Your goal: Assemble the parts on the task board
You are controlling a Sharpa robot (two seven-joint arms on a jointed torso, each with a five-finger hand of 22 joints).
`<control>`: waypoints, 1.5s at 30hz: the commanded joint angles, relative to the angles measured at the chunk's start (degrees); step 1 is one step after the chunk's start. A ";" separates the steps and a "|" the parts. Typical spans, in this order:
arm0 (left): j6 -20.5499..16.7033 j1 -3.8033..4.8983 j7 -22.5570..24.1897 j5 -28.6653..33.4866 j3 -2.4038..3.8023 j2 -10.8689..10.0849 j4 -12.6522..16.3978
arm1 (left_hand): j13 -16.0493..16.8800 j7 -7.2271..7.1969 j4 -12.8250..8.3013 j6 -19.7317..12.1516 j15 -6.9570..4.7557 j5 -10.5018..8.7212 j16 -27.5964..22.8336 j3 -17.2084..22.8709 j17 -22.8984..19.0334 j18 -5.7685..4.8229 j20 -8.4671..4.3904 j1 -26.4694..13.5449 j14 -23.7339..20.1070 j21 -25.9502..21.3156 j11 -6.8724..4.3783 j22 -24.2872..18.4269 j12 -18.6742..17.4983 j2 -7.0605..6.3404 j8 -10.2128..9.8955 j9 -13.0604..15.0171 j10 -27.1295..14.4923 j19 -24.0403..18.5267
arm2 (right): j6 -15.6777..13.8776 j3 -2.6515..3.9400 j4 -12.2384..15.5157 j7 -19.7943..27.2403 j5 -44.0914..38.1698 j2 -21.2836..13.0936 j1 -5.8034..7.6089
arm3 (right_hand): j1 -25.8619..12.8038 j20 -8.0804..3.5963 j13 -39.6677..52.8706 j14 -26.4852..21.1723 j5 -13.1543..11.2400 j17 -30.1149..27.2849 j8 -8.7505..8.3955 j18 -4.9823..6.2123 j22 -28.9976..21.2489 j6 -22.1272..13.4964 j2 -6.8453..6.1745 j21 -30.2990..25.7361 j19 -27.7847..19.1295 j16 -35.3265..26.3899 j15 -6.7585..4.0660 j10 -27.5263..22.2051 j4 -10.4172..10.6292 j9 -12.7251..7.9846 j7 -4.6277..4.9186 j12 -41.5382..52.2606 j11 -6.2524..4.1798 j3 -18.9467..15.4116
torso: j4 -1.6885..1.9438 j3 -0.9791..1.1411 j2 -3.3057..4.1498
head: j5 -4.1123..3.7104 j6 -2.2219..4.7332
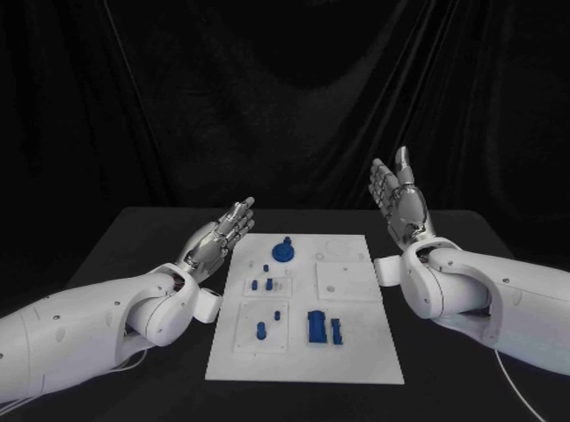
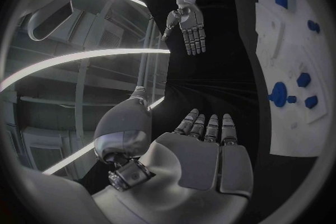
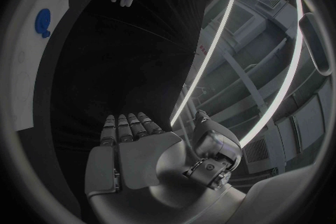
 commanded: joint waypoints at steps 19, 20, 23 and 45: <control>-32.02 0.98 -5.80 11.33 6.37 5.34 4.15 | -0.06 0.79 -7.98 -5.52 0.60 -3.23 -0.20 5.38 -0.06 -5.56 -0.52 -22.45 -0.02 -0.19 2.29 -0.06 -0.19 -0.22 -0.31 -0.12 -0.01 -0.13 | -6.10 1.39 -0.60 -1.60 8.01 1.13 -1.06 | -0.35 -0.29 -0.05 -0.26 -0.20 -0.05 -0.20 -0.40 -0.05 -0.21 0.07 -0.20 -0.01 -0.20 0.04 -0.25 -0.07 -0.05 0.02 -0.21 -0.07 0.20 | -0.99 0.88 0.52 | -1.58 6.60; -32.02 0.98 -5.80 11.33 6.37 5.34 4.15 | -0.06 0.79 -7.98 -5.52 0.60 -3.23 -0.20 5.38 -0.06 -5.56 -0.52 -22.86 -0.02 -0.19 2.29 -0.06 -0.19 -0.22 -0.31 -0.12 -0.01 -0.13 | -6.10 1.39 -0.60 -1.60 8.01 1.13 -1.06 | -0.35 -0.29 -0.05 -0.26 -0.20 -0.05 -0.20 -0.40 -0.05 -0.21 0.07 -0.20 -0.01 -0.20 0.04 -0.25 -0.07 -0.05 0.02 -0.21 -0.07 0.20 | -0.99 0.88 0.52 | -1.58 6.60; -32.02 0.98 -5.80 11.33 6.37 5.34 4.15 | -0.06 0.79 -7.98 -5.52 0.60 -3.23 -0.20 5.38 -0.06 -5.56 -0.52 -24.24 -0.02 -0.19 2.29 -0.06 -0.19 -0.22 -0.31 -0.12 -0.01 -0.13 | -6.10 1.39 -0.60 -1.60 8.01 1.13 -1.06 | -0.35 -0.29 -0.05 -0.26 -0.20 -0.05 -0.20 -0.40 -0.05 -0.21 0.07 -0.20 -0.01 -0.20 0.04 -0.25 -0.07 -0.05 0.02 -0.21 -0.07 0.20 | -0.99 0.88 0.52 | -1.58 6.60; -32.02 0.98 -5.80 11.33 6.37 5.34 4.15 | -0.06 0.79 -7.98 -5.52 0.60 -3.23 -0.20 5.38 -0.06 -5.56 -0.52 -33.33 -0.02 -0.19 2.29 -0.06 -0.19 -0.22 -0.31 -0.12 -0.01 -0.13 | -6.10 1.39 -0.60 -1.60 8.01 1.13 -1.06 | -0.35 -0.29 -0.05 -0.26 -0.20 -0.05 -0.20 -0.40 -0.05 -0.21 0.07 -0.20 -0.01 -0.20 0.04 -0.25 -0.07 -0.05 0.02 -0.21 -0.07 0.20 | -0.99 0.88 0.52 | -1.58 6.60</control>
